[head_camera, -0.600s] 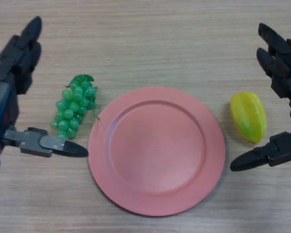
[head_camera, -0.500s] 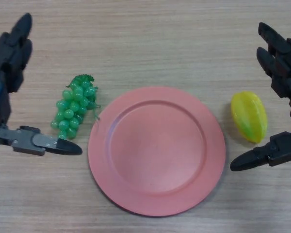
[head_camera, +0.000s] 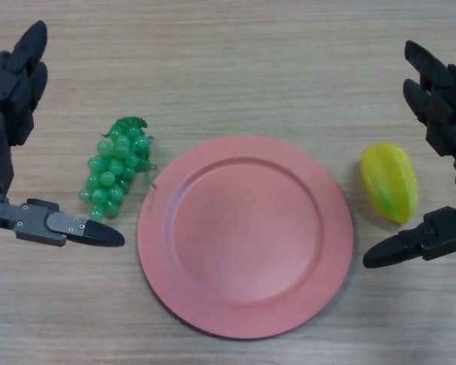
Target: Pick up the yellow starfruit and place it on the plate
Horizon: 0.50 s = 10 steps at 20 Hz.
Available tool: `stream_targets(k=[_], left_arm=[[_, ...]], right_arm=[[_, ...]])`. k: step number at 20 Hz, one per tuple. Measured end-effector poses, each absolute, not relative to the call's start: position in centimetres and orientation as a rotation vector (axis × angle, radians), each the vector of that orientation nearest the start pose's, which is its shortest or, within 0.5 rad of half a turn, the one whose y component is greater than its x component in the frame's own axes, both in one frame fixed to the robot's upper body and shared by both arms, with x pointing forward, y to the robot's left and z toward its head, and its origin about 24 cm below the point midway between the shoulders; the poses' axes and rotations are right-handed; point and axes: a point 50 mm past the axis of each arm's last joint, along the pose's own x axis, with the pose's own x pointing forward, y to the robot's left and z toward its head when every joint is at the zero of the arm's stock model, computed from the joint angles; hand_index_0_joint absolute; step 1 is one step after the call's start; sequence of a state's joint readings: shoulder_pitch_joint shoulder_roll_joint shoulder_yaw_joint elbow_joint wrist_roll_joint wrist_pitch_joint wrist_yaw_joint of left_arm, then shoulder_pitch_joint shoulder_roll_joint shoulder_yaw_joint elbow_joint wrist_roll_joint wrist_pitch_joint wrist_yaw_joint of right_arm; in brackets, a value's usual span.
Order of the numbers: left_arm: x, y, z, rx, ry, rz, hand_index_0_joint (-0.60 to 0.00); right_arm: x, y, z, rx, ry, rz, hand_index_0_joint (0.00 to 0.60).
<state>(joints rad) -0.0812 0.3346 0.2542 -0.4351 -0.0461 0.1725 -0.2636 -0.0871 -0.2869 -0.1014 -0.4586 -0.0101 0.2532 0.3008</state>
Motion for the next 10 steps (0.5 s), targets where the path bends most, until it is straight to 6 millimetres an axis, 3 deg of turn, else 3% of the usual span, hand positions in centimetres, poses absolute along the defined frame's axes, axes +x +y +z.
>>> stream_targets(k=[6,10], left_arm=[[24.5,22.4,16.3,0.356,-0.328,-0.075,0.0],[24.7,22.3,16.4,0.348,-0.335,-0.084,0.0]], right_arm=[[27.1,-19.2,14.2,-0.4,-0.251,0.233,0.0],[28.4,-20.3,12.8,-0.572,-0.198,0.267,0.0]])
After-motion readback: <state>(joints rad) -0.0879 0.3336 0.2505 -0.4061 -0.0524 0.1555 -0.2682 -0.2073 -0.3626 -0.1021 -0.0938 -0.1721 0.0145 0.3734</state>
